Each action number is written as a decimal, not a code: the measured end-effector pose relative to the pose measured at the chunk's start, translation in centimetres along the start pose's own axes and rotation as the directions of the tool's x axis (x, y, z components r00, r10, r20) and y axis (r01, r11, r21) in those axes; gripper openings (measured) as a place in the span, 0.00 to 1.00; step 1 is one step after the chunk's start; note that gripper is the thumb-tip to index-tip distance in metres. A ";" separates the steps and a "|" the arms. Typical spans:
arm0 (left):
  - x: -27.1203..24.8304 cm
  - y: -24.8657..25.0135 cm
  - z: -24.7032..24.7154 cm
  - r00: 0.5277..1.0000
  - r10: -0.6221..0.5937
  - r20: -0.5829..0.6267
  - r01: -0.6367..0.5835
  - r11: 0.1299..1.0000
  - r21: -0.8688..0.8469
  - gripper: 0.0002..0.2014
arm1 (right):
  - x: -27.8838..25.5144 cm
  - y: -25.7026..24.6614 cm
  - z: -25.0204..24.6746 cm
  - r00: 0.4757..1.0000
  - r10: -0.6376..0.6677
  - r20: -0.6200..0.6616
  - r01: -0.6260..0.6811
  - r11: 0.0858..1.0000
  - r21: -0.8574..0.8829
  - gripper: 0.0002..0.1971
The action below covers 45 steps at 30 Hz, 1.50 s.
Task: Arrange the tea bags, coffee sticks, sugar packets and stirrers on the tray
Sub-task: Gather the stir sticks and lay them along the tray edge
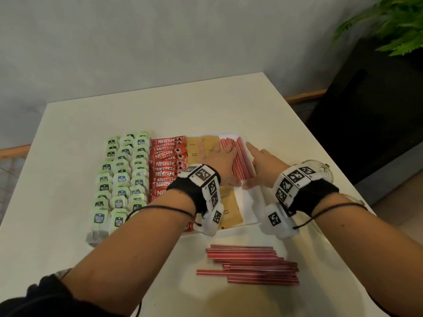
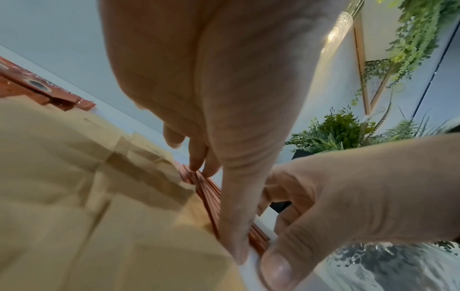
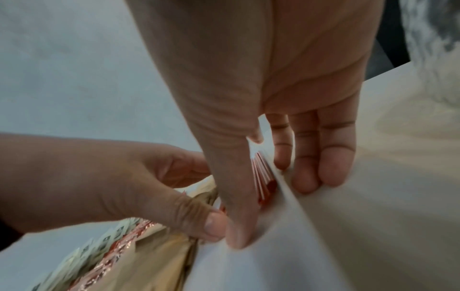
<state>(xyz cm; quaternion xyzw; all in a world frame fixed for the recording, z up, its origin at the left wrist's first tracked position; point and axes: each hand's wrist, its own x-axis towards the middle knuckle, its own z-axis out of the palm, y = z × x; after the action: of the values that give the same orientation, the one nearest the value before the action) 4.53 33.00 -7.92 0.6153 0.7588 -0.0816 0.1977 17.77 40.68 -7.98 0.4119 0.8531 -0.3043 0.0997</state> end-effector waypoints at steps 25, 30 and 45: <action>0.6 -0.2 -0.2 0.993 -0.108 -0.052 0.108 0.994 -0.010 0.47 | 1.8 1.3 0.4 0.999 0.030 0.036 -0.034 0.994 0.103 0.47; 0.6 -0.2 0.3 0.992 -0.101 -0.073 0.101 0.995 -0.007 0.47 | 2.3 1.5 0.6 0.999 -0.028 0.033 0.025 0.996 0.082 0.45; 0.9 0.0 -1.1 0.991 -0.123 0.043 0.117 0.984 0.137 0.37 | 1.7 1.6 0.0 0.996 -0.029 0.080 0.021 0.995 0.100 0.60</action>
<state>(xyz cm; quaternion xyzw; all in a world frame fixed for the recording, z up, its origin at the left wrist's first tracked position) 4.19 34.18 -7.31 0.5780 0.7819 -0.1599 0.1701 17.88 42.53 -9.36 0.3929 0.8373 -0.3640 0.1101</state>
